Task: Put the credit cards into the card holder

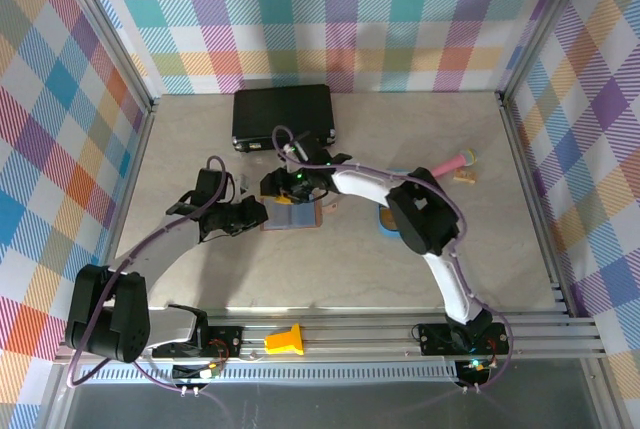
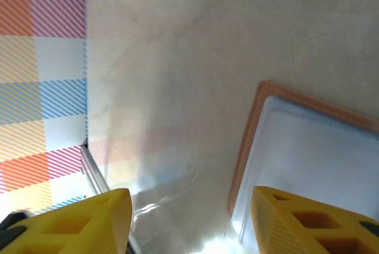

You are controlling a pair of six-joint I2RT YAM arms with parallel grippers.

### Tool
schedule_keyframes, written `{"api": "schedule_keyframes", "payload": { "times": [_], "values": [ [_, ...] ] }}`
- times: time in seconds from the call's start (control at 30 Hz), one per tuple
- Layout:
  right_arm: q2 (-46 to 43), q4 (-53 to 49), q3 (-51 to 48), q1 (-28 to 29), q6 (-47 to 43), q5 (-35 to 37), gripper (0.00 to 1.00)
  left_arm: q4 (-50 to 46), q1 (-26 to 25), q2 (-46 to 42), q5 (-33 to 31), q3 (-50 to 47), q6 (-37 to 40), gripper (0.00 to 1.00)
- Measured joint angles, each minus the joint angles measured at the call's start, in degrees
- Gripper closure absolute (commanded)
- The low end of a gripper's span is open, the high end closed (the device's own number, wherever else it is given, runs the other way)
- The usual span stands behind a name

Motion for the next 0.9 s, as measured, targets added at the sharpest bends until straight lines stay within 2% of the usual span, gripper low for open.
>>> {"api": "schedule_keyframes", "payload": {
  "times": [0.1,0.23,0.3,0.43,0.63,0.77,0.83,0.9],
  "values": [
    [-10.91,2.12,-6.4,-4.07,-3.32,0.22,0.43,-0.04,0.0,-1.88,1.6,0.59,1.2,0.68],
    [-27.52,7.15,-16.92,-13.44,-11.23,0.7,0.44,-0.02,-0.74,-3.5,3.08,3.32,2.97,0.49],
    [-35.85,8.76,-23.21,-19.1,-19.65,2.25,0.41,0.28,-1.97,-3.72,3.06,5.57,4.24,0.38],
    [-47.52,6.1,-32.63,-25.33,-39.82,4.5,0.4,4.04,-6.1,-3.61,3.56,8.59,8.37,0.3],
    [-49.7,-9.97,-32.39,-31.3,-70.86,4.33,0.38,12.76,-11.06,0.94,8.52,10.95,18.49,0.25],
    [-48.98,-21.16,-32.0,-31.98,-89.64,4.57,0.39,17.11,-14.36,5.75,11.45,12.28,26.47,0.24],
    [-46.99,-25.66,-30.71,-31.93,-96.85,5.75,0.41,18.73,-15.34,7.93,12.7,12.92,29.22,0.23],
    [-44.48,-28.61,-29.68,-31.74,-103.36,7.41,0.48,19.91,-15.93,9.77,13.79,13.4,32.13,0.23]
  ]
}}
